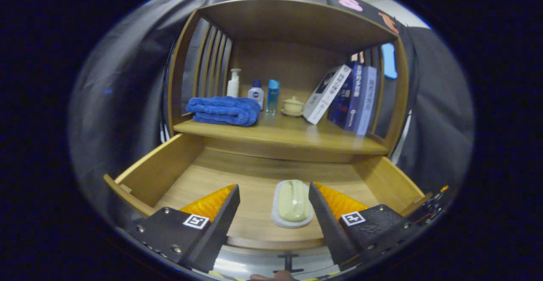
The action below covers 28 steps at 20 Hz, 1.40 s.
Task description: Pull open the drawer, take out the items inside it, and place them on the countertop above the cabinet.
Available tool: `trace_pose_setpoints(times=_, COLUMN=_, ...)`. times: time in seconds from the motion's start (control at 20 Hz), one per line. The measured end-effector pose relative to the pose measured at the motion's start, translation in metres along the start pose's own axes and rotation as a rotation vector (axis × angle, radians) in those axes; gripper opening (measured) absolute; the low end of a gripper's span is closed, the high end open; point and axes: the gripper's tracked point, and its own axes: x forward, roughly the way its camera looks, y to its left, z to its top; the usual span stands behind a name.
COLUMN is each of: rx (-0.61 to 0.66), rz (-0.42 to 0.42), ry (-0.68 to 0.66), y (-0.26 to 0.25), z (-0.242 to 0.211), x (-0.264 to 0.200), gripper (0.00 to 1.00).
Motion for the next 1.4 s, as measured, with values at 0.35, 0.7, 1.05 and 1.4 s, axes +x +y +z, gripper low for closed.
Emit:
trace_pose_setpoints(times=0.35, rx=0.129, rz=-0.06, ry=0.255, y=-0.025, z=-0.031, x=0.034, gripper=0.94)
trace_pose_setpoints(times=0.7, rx=0.172, rz=-0.109, ry=0.396, y=-0.039, z=-0.057, x=0.05, gripper=0.55)
trace_pose_setpoints(times=1.05, rx=0.17, rz=0.005, ry=0.306, y=-0.021, z=-0.054, x=0.051, gripper=0.17)
trace_pose_setpoints(times=1.4, rx=0.143, rz=0.014, ry=0.148, y=-0.004, z=0.001, x=0.026, gripper=0.17)
